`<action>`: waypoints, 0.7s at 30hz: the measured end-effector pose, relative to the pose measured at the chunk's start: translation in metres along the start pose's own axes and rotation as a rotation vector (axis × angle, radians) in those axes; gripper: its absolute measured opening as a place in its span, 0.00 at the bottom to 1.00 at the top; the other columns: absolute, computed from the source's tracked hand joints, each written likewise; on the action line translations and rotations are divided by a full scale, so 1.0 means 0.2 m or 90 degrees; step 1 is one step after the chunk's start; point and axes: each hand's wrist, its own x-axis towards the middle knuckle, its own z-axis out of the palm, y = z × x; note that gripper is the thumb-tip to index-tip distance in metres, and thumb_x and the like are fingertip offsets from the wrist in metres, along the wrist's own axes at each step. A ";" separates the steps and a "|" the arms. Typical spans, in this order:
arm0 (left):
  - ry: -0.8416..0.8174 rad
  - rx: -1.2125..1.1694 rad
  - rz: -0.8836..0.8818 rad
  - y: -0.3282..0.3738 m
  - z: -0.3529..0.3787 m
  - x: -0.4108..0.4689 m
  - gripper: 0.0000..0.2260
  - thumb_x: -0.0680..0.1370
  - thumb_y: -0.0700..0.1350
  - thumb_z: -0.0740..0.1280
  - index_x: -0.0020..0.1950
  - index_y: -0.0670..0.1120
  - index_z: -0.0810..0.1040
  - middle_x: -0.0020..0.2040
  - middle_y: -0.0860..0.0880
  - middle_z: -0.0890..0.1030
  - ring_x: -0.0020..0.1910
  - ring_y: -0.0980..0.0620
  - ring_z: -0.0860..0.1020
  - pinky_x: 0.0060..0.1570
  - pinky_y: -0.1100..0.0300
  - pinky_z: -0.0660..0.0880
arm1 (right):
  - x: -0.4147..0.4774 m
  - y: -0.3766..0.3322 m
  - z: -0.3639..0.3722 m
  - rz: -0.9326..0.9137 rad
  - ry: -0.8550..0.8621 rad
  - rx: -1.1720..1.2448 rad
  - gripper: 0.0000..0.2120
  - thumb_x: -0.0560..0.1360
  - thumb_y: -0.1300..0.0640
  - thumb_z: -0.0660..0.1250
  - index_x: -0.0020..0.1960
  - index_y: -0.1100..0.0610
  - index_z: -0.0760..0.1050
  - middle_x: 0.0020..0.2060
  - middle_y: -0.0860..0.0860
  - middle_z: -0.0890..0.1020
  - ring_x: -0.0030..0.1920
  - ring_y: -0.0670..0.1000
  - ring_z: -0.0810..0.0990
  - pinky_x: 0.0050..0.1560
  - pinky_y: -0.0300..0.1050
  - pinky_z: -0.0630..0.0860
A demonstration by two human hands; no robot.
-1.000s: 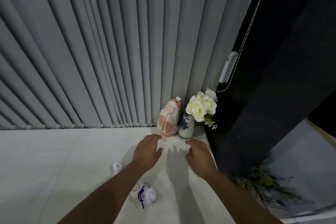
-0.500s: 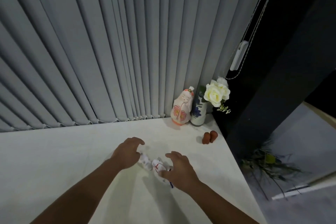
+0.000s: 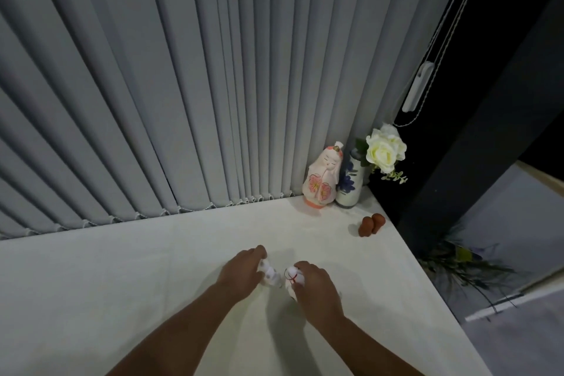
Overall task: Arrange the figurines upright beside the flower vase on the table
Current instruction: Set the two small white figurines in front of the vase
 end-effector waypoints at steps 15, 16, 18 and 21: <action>0.052 -0.076 0.027 0.07 -0.11 0.31 0.11 0.74 0.45 0.66 0.55 0.45 0.72 0.51 0.45 0.80 0.50 0.44 0.77 0.44 0.56 0.69 | 0.32 0.02 -0.35 -0.055 -0.033 -0.006 0.10 0.75 0.62 0.63 0.54 0.53 0.77 0.51 0.49 0.83 0.50 0.48 0.78 0.43 0.35 0.70; 0.055 -0.084 0.027 0.09 -0.11 0.35 0.11 0.74 0.45 0.66 0.55 0.45 0.72 0.52 0.45 0.80 0.51 0.44 0.77 0.46 0.55 0.71 | 0.37 0.03 -0.38 -0.056 -0.038 -0.010 0.10 0.75 0.62 0.62 0.54 0.52 0.77 0.51 0.50 0.83 0.50 0.49 0.78 0.43 0.36 0.70; 0.059 -0.101 0.027 0.13 -0.11 0.43 0.12 0.74 0.44 0.66 0.56 0.45 0.72 0.53 0.45 0.80 0.52 0.44 0.77 0.50 0.53 0.72 | 0.46 0.05 -0.41 -0.056 -0.040 -0.017 0.10 0.76 0.62 0.62 0.54 0.52 0.77 0.52 0.51 0.83 0.52 0.51 0.78 0.48 0.43 0.73; 0.060 -0.113 0.019 0.19 -0.10 0.54 0.12 0.74 0.44 0.66 0.56 0.45 0.72 0.53 0.44 0.80 0.53 0.43 0.77 0.50 0.53 0.72 | 0.57 0.11 -0.44 -0.049 -0.043 -0.044 0.12 0.76 0.60 0.63 0.58 0.52 0.76 0.54 0.51 0.82 0.56 0.53 0.79 0.56 0.48 0.74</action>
